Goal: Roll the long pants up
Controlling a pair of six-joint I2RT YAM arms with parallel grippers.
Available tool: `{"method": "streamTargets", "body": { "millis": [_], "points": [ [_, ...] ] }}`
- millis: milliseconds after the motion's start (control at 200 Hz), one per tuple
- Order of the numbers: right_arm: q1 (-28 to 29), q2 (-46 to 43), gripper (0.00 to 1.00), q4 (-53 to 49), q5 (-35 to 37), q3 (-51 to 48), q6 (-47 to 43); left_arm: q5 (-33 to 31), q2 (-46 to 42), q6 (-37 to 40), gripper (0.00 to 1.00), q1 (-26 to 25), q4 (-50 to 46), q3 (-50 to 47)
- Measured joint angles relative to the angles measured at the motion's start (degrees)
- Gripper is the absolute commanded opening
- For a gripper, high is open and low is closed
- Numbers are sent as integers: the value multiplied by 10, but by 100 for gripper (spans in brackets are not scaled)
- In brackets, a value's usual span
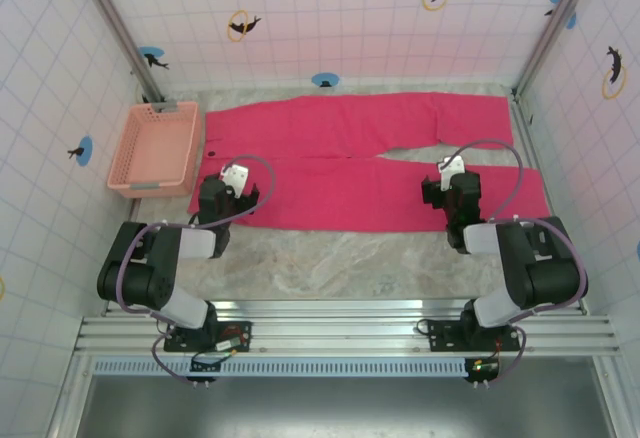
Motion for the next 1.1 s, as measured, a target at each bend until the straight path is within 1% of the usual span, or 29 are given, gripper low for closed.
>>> {"method": "streamTargets", "body": {
  "millis": [165,550,666,716,761,806,836,886,931,961,986,1031,1101],
  "points": [
    [-8,0,98,0,-12,0,1,5,0,0,97,1,0,0],
    [-5,0,98,0,-10,0,0,19,0,0,98,4,0,0],
    [-5,0,98,-5,-8,2,0,29,-3,1,97,4,-28,14],
    [-3,-5,98,-43,-3,16,0,28,-15,3,97,3,-95,46],
    [1,-11,98,-139,4,60,-4,16,-24,9,97,-2,-184,101],
    [8,-12,98,-234,18,123,-12,-6,-26,14,98,-11,-286,183],
    [17,-8,98,-313,33,186,-22,-26,-22,21,97,-19,-360,254],
    [36,-4,99,-389,45,264,-39,-55,-15,35,97,-32,-445,353],
    [60,-6,100,-429,58,313,-57,-90,-4,56,98,-46,-514,439],
    [79,-14,97,-449,62,330,-66,-114,1,75,97,-58,-552,487],
    [96,-22,95,-466,64,336,-75,-129,2,88,97,-68,-575,511],
    [129,-37,87,-509,59,337,-90,-156,-2,125,98,-88,-618,534],
    [172,-40,85,-579,40,338,-110,-168,-12,173,98,-115,-686,530]
  ]
}}
